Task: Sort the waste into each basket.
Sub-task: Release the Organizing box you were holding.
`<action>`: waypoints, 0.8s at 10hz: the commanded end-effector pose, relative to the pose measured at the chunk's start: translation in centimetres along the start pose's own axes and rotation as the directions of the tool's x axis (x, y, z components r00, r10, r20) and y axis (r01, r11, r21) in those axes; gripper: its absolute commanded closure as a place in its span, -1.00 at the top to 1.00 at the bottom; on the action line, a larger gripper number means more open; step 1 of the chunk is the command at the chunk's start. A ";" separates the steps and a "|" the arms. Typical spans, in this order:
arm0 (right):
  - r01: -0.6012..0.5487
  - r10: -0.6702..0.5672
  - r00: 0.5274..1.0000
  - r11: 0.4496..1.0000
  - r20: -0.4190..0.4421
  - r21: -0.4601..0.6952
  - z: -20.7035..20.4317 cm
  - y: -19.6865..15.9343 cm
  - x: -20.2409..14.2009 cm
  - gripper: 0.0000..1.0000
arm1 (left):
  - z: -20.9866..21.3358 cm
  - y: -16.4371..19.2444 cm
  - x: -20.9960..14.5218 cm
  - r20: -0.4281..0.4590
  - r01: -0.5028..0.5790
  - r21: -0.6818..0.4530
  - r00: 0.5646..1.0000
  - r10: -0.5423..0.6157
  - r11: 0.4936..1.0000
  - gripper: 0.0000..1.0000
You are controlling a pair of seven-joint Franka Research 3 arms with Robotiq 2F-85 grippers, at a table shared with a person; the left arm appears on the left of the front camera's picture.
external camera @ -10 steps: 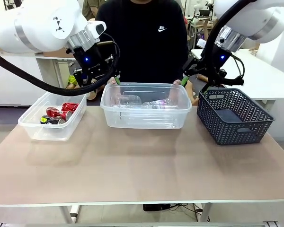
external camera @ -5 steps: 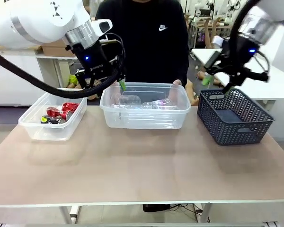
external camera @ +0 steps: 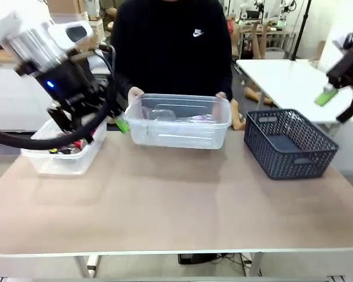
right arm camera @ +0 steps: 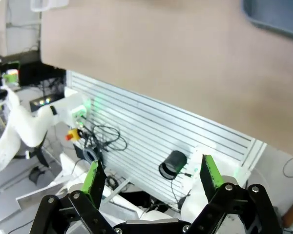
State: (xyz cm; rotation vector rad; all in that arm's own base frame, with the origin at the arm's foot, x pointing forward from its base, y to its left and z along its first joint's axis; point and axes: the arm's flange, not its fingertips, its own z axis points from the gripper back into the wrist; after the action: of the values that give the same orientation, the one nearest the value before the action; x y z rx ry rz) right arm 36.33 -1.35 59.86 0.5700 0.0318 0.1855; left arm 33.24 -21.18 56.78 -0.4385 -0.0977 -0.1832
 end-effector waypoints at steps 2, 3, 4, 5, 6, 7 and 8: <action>0.000 0.000 1.000 1.000 0.000 0.000 0.0 0.0 0.0 1.00 | 0.0 0.0 0.0 0.000 0.000 0.000 1.000 0.000 1.000 1.00; -0.003 0.016 0.998 0.979 -0.059 0.203 0.3 0.4 0.2 1.00 | 0.6 0.2 0.6 -0.165 0.060 -0.278 0.980 -0.109 0.959 1.00; 0.108 -0.052 0.991 0.852 -0.122 0.511 2.9 -0.9 -0.4 1.00 | 3.1 2.7 0.2 -0.169 0.015 -0.536 0.978 -0.124 0.844 1.00; 0.282 -0.194 0.960 0.659 -0.204 0.697 5.4 -2.8 -0.8 1.00 | 6.0 6.0 -0.7 -0.118 -0.009 -0.786 0.984 -0.136 0.618 1.00; 0.375 -0.248 0.925 0.471 -0.288 0.799 6.9 -4.8 -1.0 1.00 | 7.7 9.3 -1.4 -0.036 -0.009 -0.901 0.998 -0.054 0.433 1.00; 0.417 -0.284 0.898 0.315 -0.335 0.853 7.4 -6.7 -0.9 1.00 | 8.1 11.2 -1.6 -0.005 -0.008 -0.948 1.000 0.011 0.319 1.00; 0.436 -0.314 0.880 0.242 -0.355 0.867 7.4 -8.4 -0.6 1.00 | 7.8 12.5 -1.3 -0.014 -0.022 -0.970 0.999 0.031 0.241 1.00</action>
State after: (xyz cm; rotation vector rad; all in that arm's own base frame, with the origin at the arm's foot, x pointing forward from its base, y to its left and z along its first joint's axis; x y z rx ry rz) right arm 35.97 -11.62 60.78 1.3289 0.3391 0.0193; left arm 33.13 -6.15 60.90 -1.3596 -0.0202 -0.3163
